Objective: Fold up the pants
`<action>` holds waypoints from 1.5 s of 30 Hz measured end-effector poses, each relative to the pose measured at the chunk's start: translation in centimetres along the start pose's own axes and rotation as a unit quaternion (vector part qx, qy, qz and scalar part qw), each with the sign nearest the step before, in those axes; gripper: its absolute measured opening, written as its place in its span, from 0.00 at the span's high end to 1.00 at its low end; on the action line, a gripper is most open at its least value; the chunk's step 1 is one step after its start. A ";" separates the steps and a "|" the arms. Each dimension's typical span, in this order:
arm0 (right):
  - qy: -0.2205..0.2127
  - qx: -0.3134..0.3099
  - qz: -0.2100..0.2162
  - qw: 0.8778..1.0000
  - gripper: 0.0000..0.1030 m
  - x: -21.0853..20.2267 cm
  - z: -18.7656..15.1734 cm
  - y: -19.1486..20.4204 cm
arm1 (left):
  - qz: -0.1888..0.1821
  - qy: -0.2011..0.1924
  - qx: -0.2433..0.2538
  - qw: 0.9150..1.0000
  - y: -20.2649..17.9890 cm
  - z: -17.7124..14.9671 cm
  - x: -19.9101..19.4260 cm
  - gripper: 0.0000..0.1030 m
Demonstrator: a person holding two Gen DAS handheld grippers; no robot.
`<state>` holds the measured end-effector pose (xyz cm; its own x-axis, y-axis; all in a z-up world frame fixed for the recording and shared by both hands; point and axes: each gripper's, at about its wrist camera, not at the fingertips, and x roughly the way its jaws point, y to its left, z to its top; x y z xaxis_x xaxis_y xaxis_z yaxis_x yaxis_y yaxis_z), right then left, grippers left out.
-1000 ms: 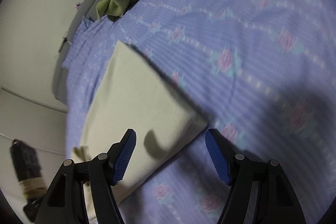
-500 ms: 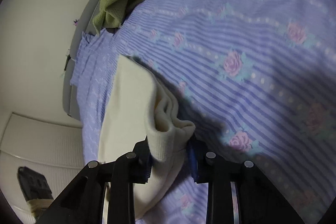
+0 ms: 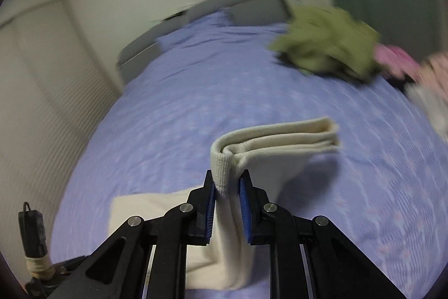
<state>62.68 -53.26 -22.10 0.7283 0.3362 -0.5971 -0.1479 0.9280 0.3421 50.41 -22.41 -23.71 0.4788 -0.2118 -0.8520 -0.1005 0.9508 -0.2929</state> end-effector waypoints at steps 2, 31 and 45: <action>0.006 -0.051 0.022 0.998 0.82 0.6 0.0 5.6 | 0.007 -0.009 -0.024 1.000 3.5 -0.4 -1.9 0.55; 0.265 -0.374 0.121 0.880 0.53 11.1 -20.5 31.6 | 0.071 0.000 0.060 0.996 21.2 2.4 -2.6 0.33; 0.154 -0.073 -0.044 0.984 0.48 13.3 -7.9 12.5 | -0.032 0.098 0.224 0.969 10.7 3.5 8.8 0.23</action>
<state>65.23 -35.89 -31.48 0.5079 0.2653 -0.8195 -0.2042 0.9614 0.1846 56.60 -13.28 -32.86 0.2927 -0.2701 -0.9173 0.3335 0.9279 -0.1668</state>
